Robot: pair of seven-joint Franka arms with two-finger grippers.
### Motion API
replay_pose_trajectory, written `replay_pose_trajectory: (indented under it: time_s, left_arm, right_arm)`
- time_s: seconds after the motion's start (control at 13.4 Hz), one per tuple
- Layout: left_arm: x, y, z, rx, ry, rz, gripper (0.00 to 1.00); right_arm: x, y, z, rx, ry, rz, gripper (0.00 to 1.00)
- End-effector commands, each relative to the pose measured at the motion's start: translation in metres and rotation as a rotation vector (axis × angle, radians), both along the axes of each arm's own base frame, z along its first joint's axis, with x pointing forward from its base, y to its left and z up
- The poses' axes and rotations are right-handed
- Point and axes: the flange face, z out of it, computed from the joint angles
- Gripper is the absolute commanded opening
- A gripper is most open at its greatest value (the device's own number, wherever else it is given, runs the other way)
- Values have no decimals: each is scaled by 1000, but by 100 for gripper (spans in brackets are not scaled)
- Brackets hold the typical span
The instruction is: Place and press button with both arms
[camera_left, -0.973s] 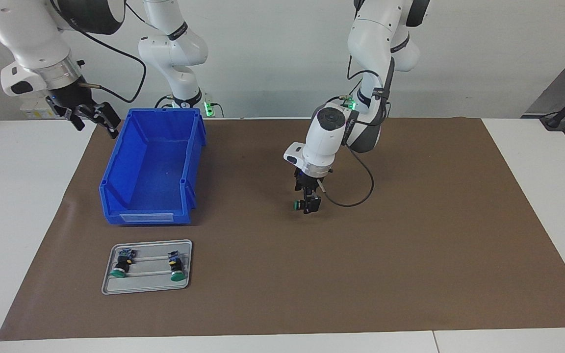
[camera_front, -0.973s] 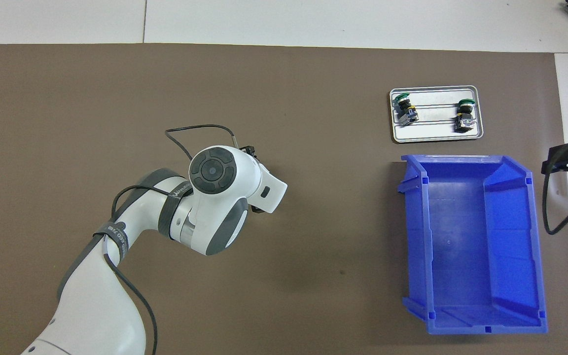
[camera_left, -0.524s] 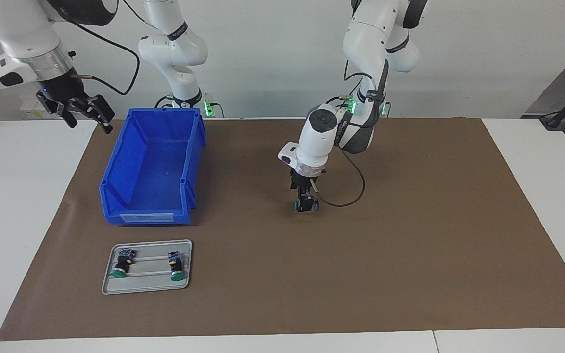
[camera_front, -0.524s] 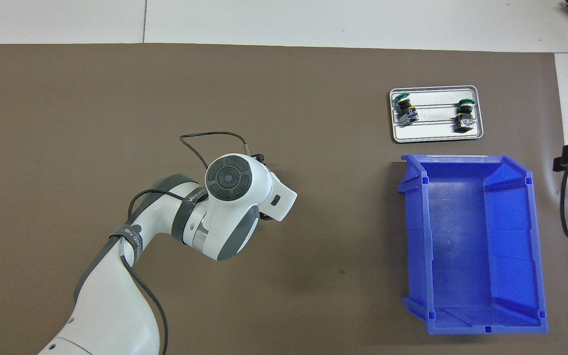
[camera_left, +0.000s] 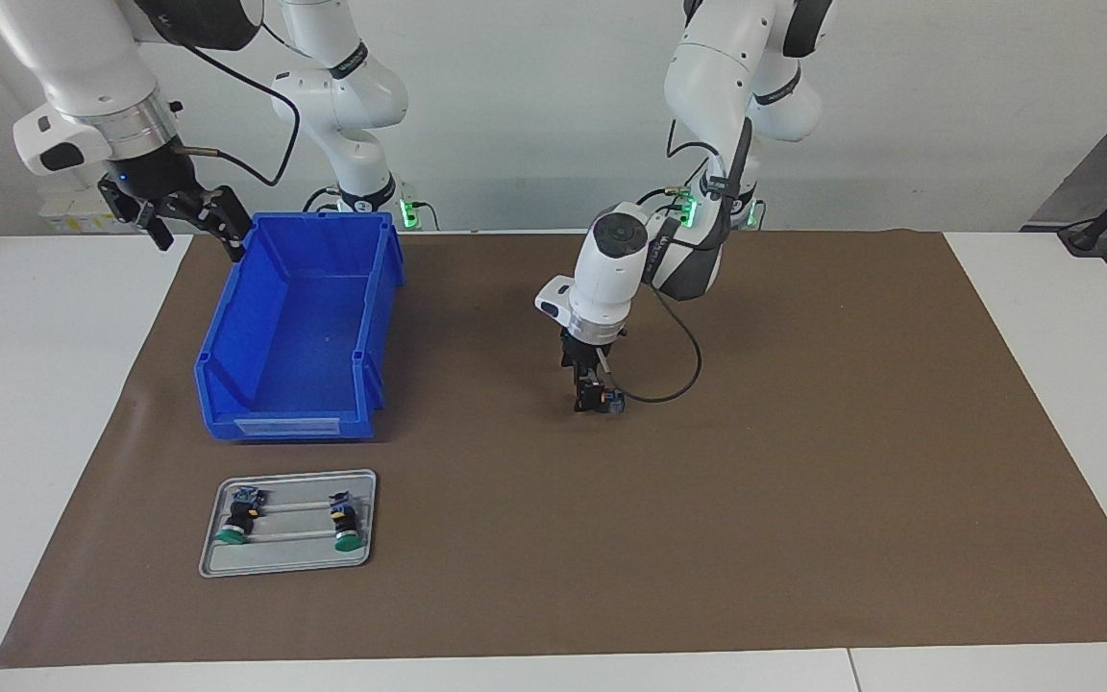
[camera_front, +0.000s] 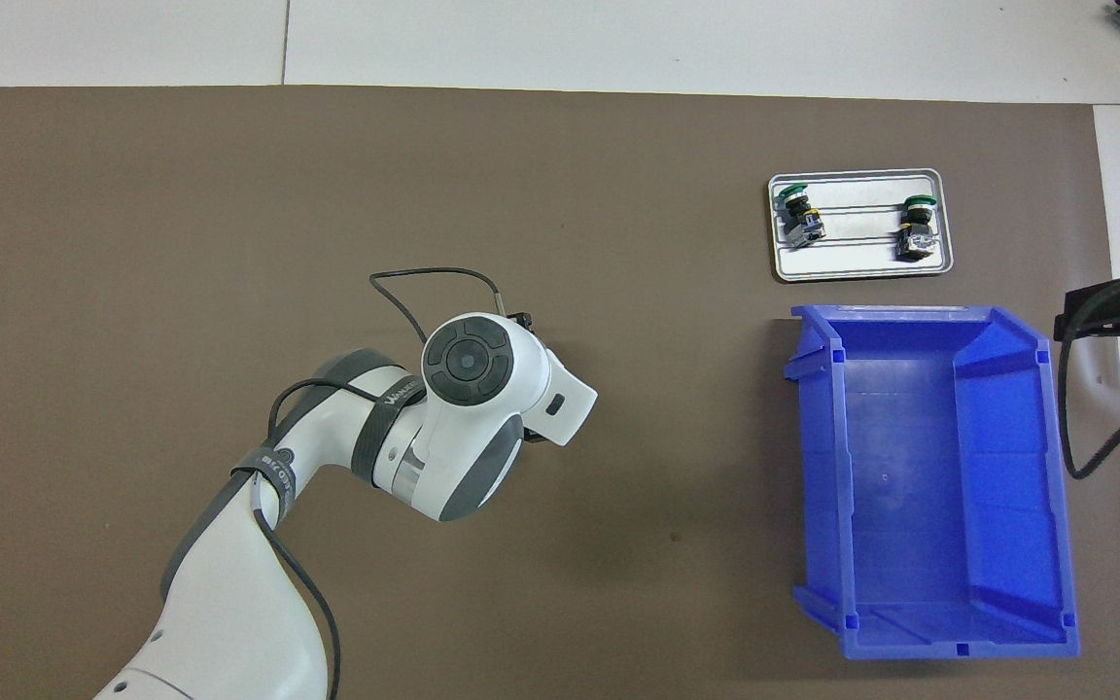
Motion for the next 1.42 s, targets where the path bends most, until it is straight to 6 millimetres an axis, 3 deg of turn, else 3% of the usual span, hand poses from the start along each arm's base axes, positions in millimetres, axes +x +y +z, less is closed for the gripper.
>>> replay_pose_trajectory:
  time_s: [0.0, 0.52, 1.35]
  left_arm:
    - [-1, -1, -7, 3, 0, 20, 100]
    - [-9, 1, -21, 11, 7, 17, 100]
    - [-11, 4, -27, 9, -12, 6, 100]
  right_arm:
    - [-5, 8, -1, -8, 11, -52, 100]
    - [-6, 12, -4, 26, 13, -45, 100]
    - [0, 22, -4, 26, -5, 36, 100]
